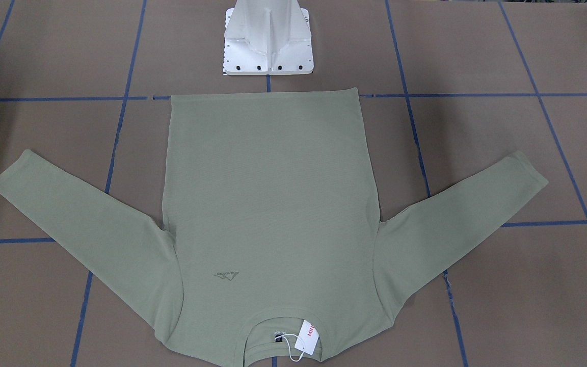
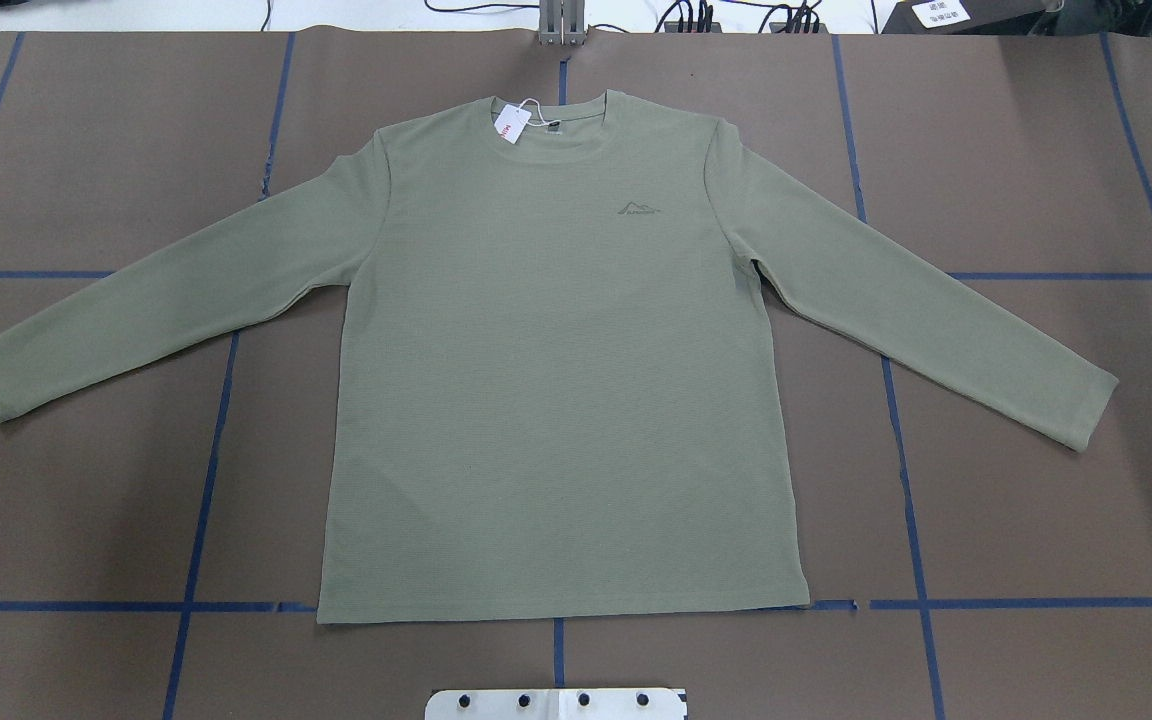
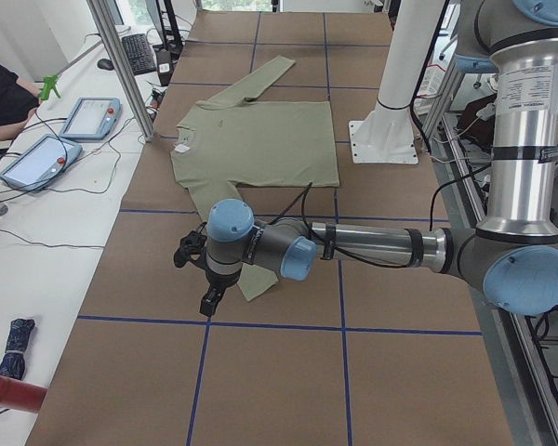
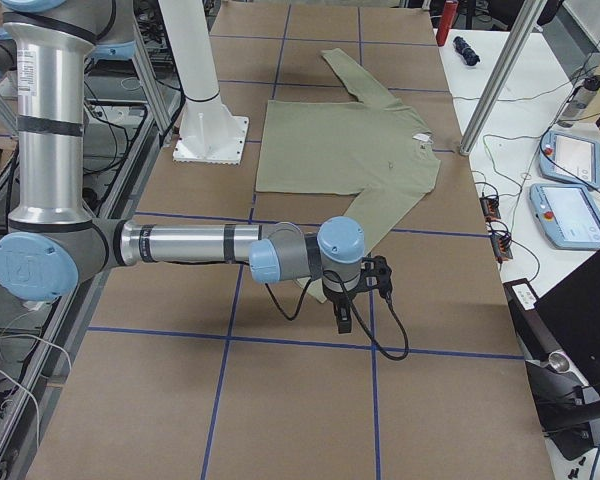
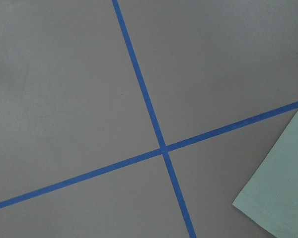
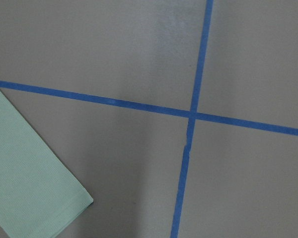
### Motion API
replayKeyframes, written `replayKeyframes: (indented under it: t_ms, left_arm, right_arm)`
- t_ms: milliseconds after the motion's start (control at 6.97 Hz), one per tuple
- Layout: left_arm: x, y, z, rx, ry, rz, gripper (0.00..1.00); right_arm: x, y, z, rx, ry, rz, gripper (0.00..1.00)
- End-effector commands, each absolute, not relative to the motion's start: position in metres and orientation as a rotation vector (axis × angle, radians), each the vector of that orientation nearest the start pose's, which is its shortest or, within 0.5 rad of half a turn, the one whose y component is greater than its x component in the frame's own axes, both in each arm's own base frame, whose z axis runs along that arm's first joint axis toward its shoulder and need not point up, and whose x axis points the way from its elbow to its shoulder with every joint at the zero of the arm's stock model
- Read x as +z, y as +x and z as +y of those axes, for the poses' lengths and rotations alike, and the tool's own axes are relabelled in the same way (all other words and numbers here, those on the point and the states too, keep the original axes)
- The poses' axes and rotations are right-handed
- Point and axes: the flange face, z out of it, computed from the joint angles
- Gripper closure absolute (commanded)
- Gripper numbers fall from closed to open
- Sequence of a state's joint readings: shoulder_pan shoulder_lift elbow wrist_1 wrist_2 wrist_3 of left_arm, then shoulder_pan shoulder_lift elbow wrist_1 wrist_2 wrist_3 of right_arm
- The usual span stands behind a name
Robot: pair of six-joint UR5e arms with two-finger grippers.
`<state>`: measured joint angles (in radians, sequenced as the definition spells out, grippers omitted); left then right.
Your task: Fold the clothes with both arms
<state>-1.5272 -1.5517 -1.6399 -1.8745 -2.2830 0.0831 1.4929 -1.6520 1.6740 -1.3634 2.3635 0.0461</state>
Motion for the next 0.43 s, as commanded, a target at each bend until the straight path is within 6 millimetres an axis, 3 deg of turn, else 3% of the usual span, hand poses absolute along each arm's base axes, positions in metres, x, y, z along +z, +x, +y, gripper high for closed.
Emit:
replayKeyframes:
  t_ms: [0, 287]
  left_arm:
    - [0.587, -0.043, -0.515, 0.288, 0.457, 0.693, 0.0]
    - [0.588, -0.042, -0.517, 0.29, 0.466, 0.692, 0.0]
  right_arm:
    - [0.624, -0.013, -0.474, -0.112, 0.231, -0.84, 0.0]
    - [0.619, -0.06, -0.46, -0.075, 0.236, -0.88, 0.0]
